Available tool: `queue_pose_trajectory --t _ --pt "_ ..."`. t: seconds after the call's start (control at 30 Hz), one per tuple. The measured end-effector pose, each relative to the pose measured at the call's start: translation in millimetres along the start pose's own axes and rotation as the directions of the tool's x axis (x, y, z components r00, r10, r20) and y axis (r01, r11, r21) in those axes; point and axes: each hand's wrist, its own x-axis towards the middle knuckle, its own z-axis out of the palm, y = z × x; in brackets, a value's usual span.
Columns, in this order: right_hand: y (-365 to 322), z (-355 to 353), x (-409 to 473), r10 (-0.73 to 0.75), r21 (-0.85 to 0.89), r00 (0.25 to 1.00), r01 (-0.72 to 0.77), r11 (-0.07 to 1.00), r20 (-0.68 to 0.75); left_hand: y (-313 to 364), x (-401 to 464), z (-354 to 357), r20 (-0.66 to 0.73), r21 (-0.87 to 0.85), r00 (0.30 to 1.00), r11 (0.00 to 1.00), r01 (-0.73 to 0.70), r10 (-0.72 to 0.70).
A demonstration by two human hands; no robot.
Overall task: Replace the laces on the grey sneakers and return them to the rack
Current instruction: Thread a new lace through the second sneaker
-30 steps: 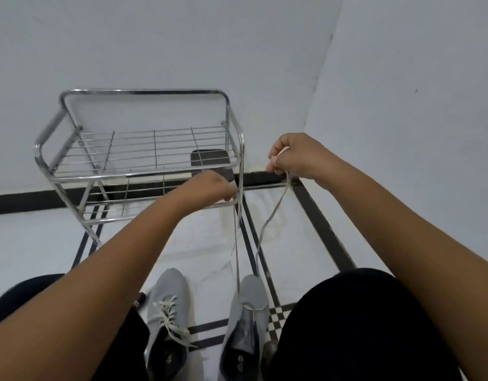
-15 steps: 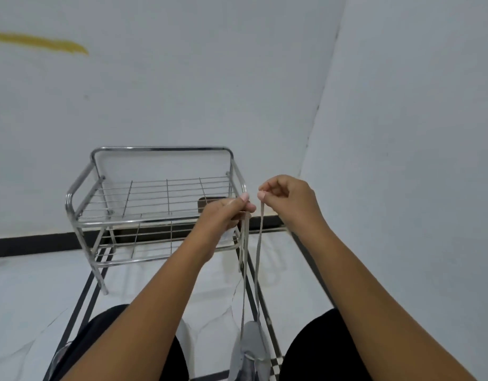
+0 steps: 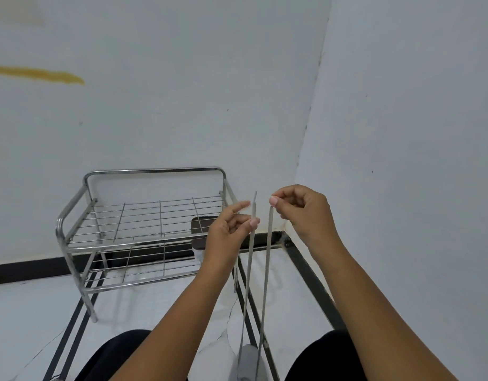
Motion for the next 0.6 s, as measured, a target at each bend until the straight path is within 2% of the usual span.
queue_pose_trajectory --t 0.6 --pt "-12.7 -8.4 -5.5 -0.009 0.066 0.997 0.003 0.998 0.078 8.4 -10.3 19.8 -0.028 -0.048 1.0 0.999 0.002 -0.003"
